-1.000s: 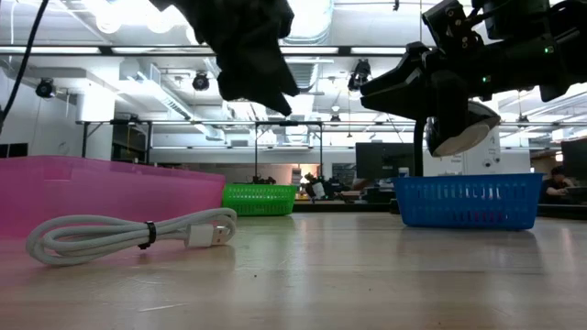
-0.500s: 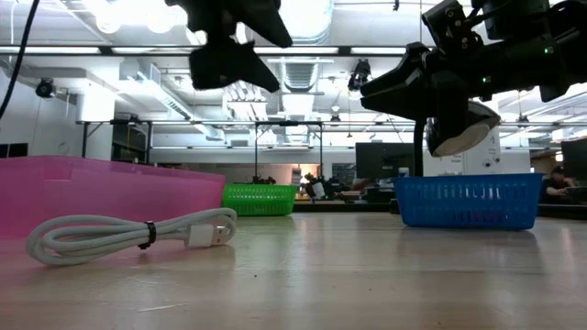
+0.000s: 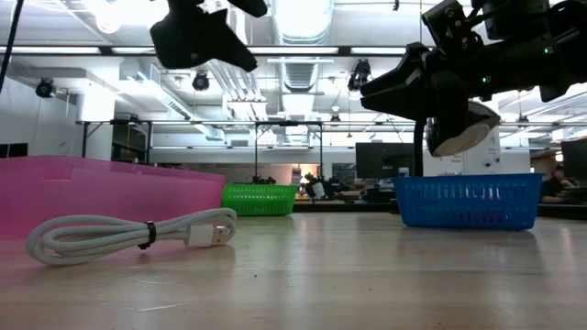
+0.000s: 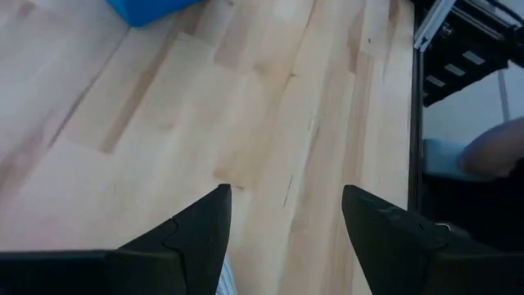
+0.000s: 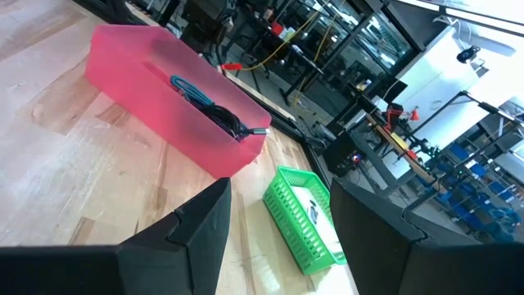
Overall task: Pick and place items into bin
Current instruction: Put the white charger cable into the pink bin
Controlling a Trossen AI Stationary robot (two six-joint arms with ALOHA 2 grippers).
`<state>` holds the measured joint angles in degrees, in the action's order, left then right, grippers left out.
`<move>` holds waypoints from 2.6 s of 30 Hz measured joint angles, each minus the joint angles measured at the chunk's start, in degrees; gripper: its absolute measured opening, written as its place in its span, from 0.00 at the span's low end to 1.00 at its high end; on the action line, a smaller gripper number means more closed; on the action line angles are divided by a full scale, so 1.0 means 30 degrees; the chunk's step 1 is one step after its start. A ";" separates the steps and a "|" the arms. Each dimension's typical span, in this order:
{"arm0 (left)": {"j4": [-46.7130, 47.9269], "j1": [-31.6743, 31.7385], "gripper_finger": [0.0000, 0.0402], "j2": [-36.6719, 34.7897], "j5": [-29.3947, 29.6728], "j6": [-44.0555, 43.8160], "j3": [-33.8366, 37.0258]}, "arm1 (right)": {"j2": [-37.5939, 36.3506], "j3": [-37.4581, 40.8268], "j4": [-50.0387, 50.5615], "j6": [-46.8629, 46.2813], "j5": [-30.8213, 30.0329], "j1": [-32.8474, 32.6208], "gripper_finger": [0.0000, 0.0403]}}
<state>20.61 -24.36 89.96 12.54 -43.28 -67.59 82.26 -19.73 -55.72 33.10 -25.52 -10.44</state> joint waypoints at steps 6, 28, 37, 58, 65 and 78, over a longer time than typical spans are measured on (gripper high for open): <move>0.0991 -0.0553 0.54 0.1354 0.0047 -0.0746 -0.0381 | 0.0000 0.0000 0.0006 -0.0028 0.0002 0.0000 0.49; 0.5310 -0.1078 0.54 0.6518 -0.1712 -0.3869 -0.3293 | 0.0000 0.0000 0.0095 -0.0028 -0.0005 0.0000 0.49; 0.5557 -0.1078 0.54 0.6743 -0.1625 -0.4483 -0.3095 | 0.0000 0.0001 0.0137 -0.0028 -0.0005 0.0000 0.49; 0.5466 -0.1035 0.54 0.6666 -0.1506 -0.6671 -0.1424 | 0.0000 0.0000 0.0152 -0.0028 -0.0005 0.0000 0.49; 0.5557 -0.0991 0.39 0.6647 -0.1458 -0.6967 -0.1281 | 0.0000 0.0000 0.0153 -0.0028 0.0001 0.0000 0.49; 0.5426 -0.0715 0.06 0.6577 -0.3406 -0.5974 -0.1276 | 0.0000 0.0003 0.0153 -0.0028 0.0002 0.0000 0.49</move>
<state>36.88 -26.51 109.69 2.32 -61.21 -71.42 82.26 -19.72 -55.27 33.01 -25.52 -10.44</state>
